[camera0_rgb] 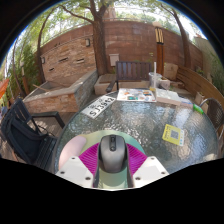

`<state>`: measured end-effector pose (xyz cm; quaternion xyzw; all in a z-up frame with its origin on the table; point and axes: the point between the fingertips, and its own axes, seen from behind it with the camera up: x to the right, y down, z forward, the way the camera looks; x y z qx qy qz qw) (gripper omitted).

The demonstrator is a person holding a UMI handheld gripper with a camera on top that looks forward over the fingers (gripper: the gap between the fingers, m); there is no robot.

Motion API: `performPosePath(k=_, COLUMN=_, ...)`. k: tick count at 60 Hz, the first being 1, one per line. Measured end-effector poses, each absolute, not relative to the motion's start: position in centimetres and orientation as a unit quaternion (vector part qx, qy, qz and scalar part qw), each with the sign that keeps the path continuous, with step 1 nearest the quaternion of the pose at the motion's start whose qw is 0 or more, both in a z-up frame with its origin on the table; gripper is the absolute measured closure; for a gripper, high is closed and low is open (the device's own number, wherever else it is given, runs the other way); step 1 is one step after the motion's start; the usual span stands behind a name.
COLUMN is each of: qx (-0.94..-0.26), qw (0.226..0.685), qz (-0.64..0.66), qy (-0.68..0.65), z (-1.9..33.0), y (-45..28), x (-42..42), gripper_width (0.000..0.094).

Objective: Arrange mouse

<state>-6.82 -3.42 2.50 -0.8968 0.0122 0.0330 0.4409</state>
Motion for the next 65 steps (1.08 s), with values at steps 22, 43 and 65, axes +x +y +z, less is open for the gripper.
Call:
performPosePath(k=22, qx=-0.903, qw=0.429, qz=-0.004, qy=-0.002, z=7.5, y=-6.7, x=-7.5, gripper_width=0.0073)
performPosePath(k=43, qx=-0.909, qw=0.415, qz=-0.038, qy=-0.005, z=17.9, y=-17.1, x=-8.9, gripper_width=0.0079)
performPosePath(k=65, qx=-0.911, qw=0.41, qz=-0.048, qy=0.013, z=19.0, y=-19.8, x=-8.8, gripper_width=0.0078)
